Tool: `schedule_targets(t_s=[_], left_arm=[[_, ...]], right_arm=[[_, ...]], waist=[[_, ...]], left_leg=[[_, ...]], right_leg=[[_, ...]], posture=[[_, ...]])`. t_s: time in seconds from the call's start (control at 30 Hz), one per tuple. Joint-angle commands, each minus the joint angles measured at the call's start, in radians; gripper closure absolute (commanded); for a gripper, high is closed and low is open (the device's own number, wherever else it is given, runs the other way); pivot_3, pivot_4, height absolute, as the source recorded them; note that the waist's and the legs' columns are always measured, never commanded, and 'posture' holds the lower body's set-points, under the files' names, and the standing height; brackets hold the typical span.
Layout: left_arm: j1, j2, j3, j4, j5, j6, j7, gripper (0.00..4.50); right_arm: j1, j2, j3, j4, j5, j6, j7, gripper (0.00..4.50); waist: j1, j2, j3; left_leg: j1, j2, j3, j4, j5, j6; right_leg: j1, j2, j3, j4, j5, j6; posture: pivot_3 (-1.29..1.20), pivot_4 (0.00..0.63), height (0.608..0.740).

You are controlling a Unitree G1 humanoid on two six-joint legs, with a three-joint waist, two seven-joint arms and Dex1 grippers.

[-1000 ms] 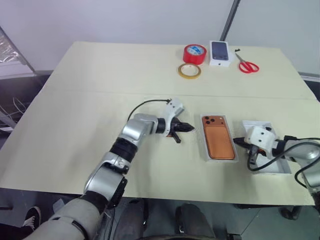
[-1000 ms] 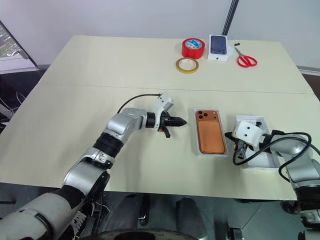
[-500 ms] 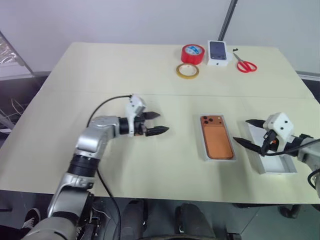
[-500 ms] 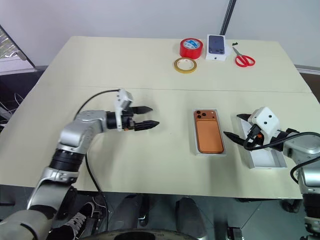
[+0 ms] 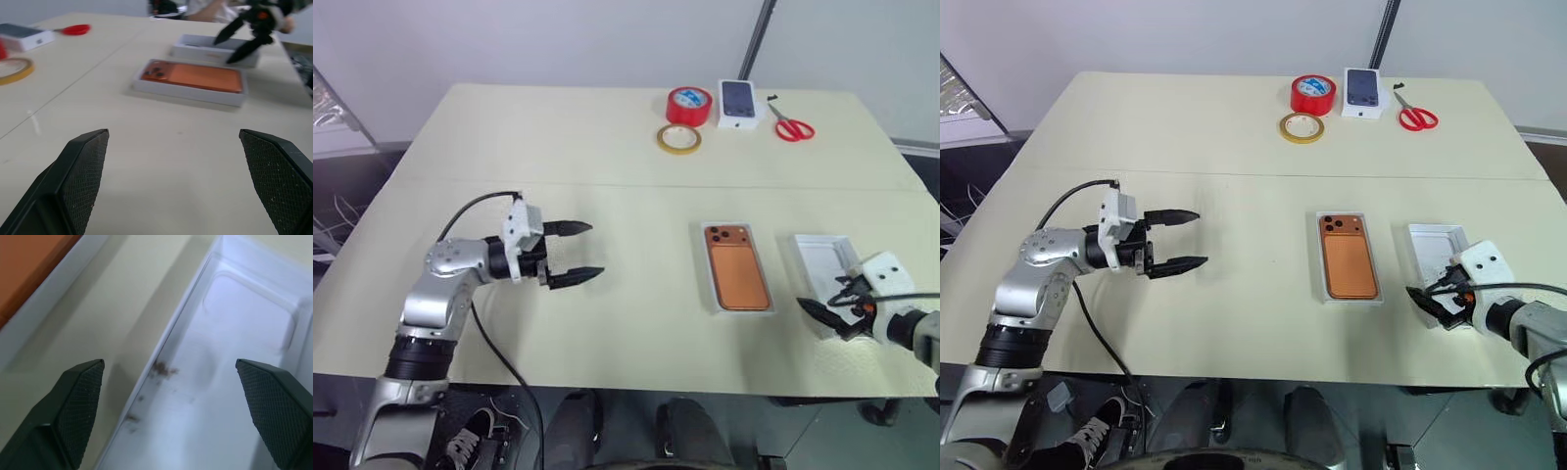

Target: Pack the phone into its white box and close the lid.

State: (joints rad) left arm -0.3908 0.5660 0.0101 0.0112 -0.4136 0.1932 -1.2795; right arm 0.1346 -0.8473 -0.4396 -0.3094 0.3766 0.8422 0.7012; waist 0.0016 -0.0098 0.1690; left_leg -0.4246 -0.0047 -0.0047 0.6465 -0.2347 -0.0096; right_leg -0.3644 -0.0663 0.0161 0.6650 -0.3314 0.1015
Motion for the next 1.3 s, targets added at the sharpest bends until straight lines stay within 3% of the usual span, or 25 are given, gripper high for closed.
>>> schedule_targets(t_s=[0.03, 0.27, 0.47, 0.57, 0.8, 1.07, 1.3], left_arm=[[-0.012, 0.024, -0.036, 0.023, 0.042, -0.092, -0.042, 0.02], [-0.013, 0.044, -0.047, 0.04, 0.033, -0.145, -0.084, 0.02], [0.02, 0.048, -0.046, -0.009, 0.028, -0.144, -0.062, 0.02], [0.052, 0.046, -0.049, -0.036, 0.034, -0.148, -0.038, 0.0], [0.09, 0.048, -0.059, -0.076, 0.047, -0.145, 0.013, 0.0], [0.067, 0.05, -0.066, -0.054, 0.054, -0.14, 0.029, 0.0], [0.037, 0.039, -0.077, -0.024, 0.062, -0.147, 0.03, 0.0]], right_arm=[[-0.079, -0.045, 0.031, -0.109, 0.079, 0.236, -0.028, 0.0], [-0.224, -0.06, 0.094, -0.127, 0.111, 0.487, -0.1, 0.0], [-0.268, -0.057, 0.124, -0.092, 0.099, 0.542, -0.149, 0.0], [-0.265, -0.065, 0.142, -0.079, 0.087, 0.536, -0.161, 0.84], [-0.254, -0.061, 0.166, -0.021, 0.036, 0.483, -0.196, 4.45], [-0.319, 0.061, 0.019, 0.017, 0.085, 0.546, -0.222, 4.45], [-0.512, 0.208, -0.121, 0.037, 0.127, 0.597, -0.286, 4.45]], waist=[[0.001, 0.002, -0.001], [0.007, 0.002, 0.0], [0.008, 0.002, 0.0], [0.006, 0.002, 0.0], [0.005, 0.001, -0.001], [0.001, -0.002, -0.002], [-0.016, 0.001, -0.001]], left_leg=[[0.0, 0.0, 0.0, 0.0, 0.0, 0.0], [-0.002, 0.0, 0.0, 0.0, 0.0, 0.001], [-0.003, 0.0, 0.0, 0.0, 0.0, 0.001], [-0.002, 0.0, 0.0, 0.0, 0.0, 0.001], [-0.002, 0.0, 0.0, 0.0, 0.0, 0.001], [-0.001, 0.0, 0.0, 0.0, 0.0, 0.001], [-0.002, 0.0, 0.0, -0.001, 0.0, 0.001]], right_leg=[[0.0, 0.0, 0.0, 0.0, 0.0, 0.0], [-0.002, 0.0, 0.0, 0.0, 0.0, 0.0], [-0.003, 0.0, 0.0, -0.001, 0.0, 0.0], [-0.002, 0.0, 0.0, 0.0, 0.0, 0.0], [-0.002, 0.0, 0.0, 0.0, 0.0, 0.0], [-0.001, 0.0, 0.0, 0.0, 0.0, 0.0], [-0.003, 0.0, 0.0, 0.0, 0.0, 0.0]], posture=[[0.0, 0.15, 0.74], [0.0, 0.15, 0.74], [0.0, 0.15, 0.74], [0.0, 0.15, 0.74], [0.0, 0.15, 0.74], [0.0, 0.15, 0.74], [0.0, 0.15, 0.74]])
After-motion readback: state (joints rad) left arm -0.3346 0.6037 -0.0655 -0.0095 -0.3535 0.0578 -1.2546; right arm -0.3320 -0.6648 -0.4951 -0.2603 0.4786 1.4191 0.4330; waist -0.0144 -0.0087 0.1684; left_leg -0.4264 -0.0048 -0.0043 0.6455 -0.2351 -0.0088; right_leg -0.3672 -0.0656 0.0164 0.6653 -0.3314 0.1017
